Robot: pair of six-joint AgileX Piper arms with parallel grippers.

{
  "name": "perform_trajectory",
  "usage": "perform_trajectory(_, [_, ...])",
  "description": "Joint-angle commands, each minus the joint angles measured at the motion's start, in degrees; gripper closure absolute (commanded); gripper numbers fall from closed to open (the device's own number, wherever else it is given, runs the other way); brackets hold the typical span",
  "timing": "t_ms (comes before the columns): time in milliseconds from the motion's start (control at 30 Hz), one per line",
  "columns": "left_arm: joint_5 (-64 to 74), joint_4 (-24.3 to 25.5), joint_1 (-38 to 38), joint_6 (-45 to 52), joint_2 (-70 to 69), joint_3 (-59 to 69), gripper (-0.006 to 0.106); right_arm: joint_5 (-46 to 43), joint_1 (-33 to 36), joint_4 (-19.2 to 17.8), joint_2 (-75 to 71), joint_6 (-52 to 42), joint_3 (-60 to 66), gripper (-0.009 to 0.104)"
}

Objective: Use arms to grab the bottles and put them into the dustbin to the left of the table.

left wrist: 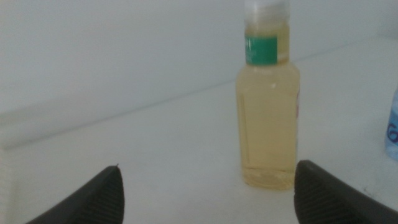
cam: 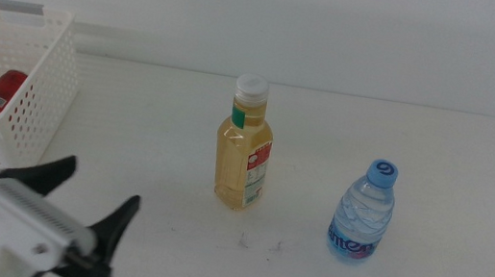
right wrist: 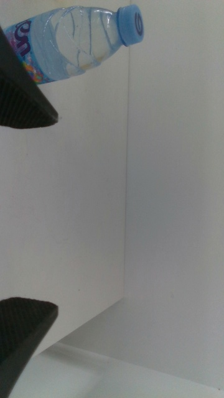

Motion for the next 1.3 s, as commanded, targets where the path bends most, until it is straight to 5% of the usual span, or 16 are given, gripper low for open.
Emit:
perform_trajectory(0, [-9.5, 1.43, -0.63, -3.46, 8.55, -0.7, 0.007, -0.76, -0.24, -0.48, -0.27, -0.4, 0.22, 0.014])
perform_trajectory(467, [-17.88, 12.67, -0.63, -14.93, 44.65, -22.02, 0.007, -0.76, -0.24, -0.48, -0.27, -0.4, 0.22, 0.014])
perform_trajectory(1267, [-14.99, 12.71, 0.13, -16.45, 50.09, -34.31, 0.007, -0.76, -0.24, -0.48, -0.27, -0.4, 0.22, 0.014])
